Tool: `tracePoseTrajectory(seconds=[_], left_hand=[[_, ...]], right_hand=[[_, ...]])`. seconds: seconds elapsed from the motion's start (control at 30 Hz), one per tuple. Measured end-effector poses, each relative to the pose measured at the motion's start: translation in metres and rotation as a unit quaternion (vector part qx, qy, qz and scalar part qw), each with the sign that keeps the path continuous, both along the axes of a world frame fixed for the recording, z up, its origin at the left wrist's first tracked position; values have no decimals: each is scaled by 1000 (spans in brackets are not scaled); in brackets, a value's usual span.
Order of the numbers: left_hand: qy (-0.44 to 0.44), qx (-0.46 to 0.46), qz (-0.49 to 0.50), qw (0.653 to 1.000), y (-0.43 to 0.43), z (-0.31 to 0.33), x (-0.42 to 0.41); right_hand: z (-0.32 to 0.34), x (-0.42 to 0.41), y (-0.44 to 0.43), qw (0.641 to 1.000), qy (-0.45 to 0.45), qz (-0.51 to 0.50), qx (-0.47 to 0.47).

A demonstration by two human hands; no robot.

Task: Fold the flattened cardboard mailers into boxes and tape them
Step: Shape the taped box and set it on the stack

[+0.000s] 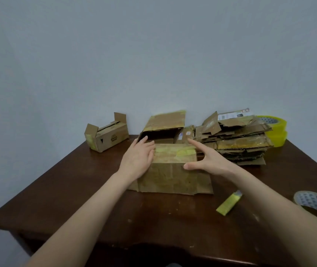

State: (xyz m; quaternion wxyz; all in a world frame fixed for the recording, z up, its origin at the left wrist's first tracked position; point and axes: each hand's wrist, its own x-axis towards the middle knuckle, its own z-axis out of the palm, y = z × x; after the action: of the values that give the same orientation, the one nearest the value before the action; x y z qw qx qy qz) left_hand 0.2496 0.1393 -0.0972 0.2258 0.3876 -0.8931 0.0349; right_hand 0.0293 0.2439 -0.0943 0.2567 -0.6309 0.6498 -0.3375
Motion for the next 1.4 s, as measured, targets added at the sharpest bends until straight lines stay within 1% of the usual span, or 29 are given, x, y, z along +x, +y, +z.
tracePoseTrajectory(seconds=[0.07,0.13,0.17,0.23,0.3,0.4,0.5,0.57,0.63,0.7,0.83,0.97,1.07,1.17,1.23,1.3,1.4], left_hand=[[-73,-25,18,997,3,1,-7],[-106,-40,15,993,9,2,-11],[-117,-36,8,992,12,1,-12],[-127,-9,-9,992,17,0,-14],[-139,21,-24,990,16,0,-14],[-184,50,-33,981,12,5,-15],[-200,51,-28,978,12,9,-15],[-190,35,-14,981,20,9,-18],[-160,19,-3,987,30,6,-24],[-143,25,-2,989,36,3,-31],[-144,53,-3,988,35,4,-33],[-128,45,16,991,41,5,-35],[-124,47,35,991,46,11,-44],[-52,41,46,997,58,15,-60],[-26,37,34,998,71,15,-78],[-18,5,15,1000,87,17,-99],[14,-74,-53,996,115,15,-135]], right_hand=[[4,5,2,990,134,-23,-41],[9,18,0,950,298,-23,-91],[9,26,-2,928,361,-8,-93],[4,38,-7,898,437,21,-52],[0,42,-9,883,469,24,-15],[5,42,-12,886,464,27,1],[9,44,-12,891,453,27,4],[8,45,-8,895,445,23,7],[8,45,-5,900,436,17,7],[6,44,-4,901,433,15,2],[5,43,-8,904,427,14,9],[4,43,-5,915,404,-3,-10],[2,39,7,927,370,-53,-31],[6,29,29,942,319,-99,-37],[7,18,46,949,284,-132,-31],[5,5,65,950,255,-179,-21],[-2,-18,93,932,252,-261,-2]])
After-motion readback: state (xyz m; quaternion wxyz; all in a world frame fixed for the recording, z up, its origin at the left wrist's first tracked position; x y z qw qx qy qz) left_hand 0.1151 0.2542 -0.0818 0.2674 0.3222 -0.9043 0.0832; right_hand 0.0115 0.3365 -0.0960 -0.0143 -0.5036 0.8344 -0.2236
